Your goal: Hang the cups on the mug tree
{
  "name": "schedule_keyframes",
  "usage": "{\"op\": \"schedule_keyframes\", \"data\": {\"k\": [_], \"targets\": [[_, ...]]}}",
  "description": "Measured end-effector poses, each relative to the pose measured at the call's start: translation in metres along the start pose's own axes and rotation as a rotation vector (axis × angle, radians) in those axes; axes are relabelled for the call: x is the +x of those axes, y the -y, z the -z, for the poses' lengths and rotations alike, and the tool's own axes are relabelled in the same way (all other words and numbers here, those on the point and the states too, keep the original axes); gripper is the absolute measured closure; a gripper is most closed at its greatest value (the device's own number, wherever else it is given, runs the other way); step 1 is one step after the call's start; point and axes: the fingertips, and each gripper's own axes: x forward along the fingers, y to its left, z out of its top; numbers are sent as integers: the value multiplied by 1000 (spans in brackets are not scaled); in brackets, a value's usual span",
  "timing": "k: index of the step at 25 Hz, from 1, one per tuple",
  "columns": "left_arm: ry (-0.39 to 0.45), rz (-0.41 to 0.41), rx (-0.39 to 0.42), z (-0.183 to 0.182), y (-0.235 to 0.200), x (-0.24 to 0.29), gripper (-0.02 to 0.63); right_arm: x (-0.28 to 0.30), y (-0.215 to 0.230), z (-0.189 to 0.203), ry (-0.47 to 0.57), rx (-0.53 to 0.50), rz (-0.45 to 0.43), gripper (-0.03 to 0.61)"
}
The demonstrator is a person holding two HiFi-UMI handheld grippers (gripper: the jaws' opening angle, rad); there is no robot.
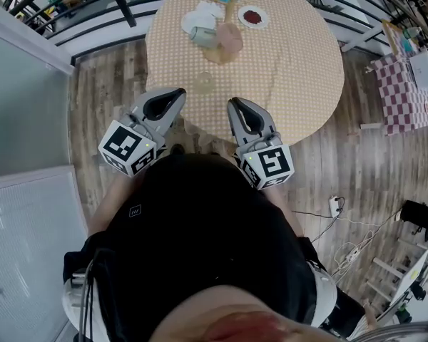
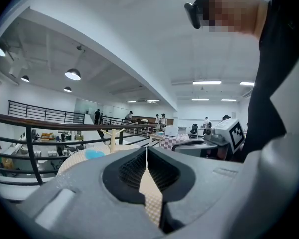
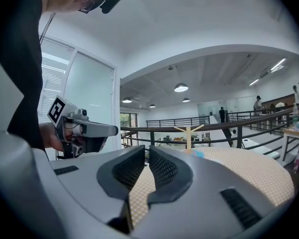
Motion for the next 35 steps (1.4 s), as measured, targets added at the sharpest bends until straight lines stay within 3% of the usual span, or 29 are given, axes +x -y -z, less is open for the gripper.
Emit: {"op": "schedule_keyframes", "data": {"k": [13, 24, 35], "targets": [[-42, -10, -32, 13, -10, 35, 607, 23, 26, 25, -69, -30, -70, 426], [-37, 49, -2, 24, -101, 39, 607, 115, 15, 57, -120, -94, -136, 298], [-52, 104, 17, 63, -137, 62, 607, 171, 36, 169, -226, -84, -114, 198]]}}
